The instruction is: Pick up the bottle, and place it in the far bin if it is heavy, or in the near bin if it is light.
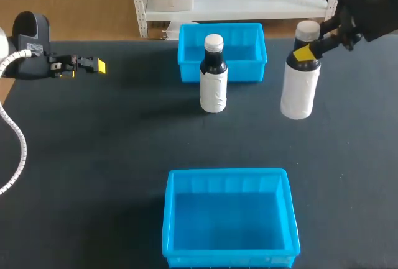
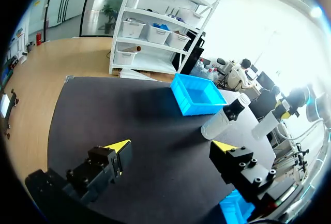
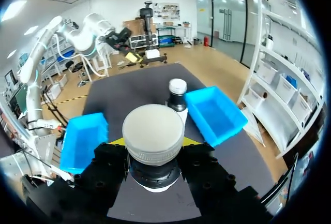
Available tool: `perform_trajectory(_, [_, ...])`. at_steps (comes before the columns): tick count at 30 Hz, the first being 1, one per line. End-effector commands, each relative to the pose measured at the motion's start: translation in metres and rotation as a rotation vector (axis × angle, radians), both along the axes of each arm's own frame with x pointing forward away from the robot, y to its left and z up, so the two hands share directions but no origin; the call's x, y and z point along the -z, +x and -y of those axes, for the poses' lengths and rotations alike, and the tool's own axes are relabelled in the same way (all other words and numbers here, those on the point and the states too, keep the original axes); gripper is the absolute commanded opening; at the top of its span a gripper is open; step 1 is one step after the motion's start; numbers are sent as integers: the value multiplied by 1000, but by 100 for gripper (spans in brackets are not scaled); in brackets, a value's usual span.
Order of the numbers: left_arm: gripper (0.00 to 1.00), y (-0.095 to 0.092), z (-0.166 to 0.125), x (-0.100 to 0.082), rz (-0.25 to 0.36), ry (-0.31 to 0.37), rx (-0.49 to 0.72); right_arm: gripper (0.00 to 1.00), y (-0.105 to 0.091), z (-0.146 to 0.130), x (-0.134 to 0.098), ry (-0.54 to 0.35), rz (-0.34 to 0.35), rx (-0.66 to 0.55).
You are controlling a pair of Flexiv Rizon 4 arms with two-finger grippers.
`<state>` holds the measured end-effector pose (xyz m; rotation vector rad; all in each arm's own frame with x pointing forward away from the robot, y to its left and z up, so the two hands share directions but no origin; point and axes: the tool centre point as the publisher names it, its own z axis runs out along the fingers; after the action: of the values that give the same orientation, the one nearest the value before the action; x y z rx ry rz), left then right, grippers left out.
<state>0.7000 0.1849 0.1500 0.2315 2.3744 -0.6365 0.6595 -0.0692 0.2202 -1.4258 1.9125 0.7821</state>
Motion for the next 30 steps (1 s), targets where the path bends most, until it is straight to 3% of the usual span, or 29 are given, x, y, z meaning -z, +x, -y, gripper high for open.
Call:
perform_trajectory(1, [100,0,0,0,0,0,0,0,-10,0,-16,27,-19,-119])
perform_trajectory(7, [100,0,0,0,0,0,0,0,-38,-36,-25,33,-21,-291])
perform_trajectory(17, [100,0,0,0,0,0,0,0,-82,-103,-31,45,-7,-423])
perform_trajectory(30, [100,0,0,0,0,0,0,0,-143,-172,-7,92,-20,-582])
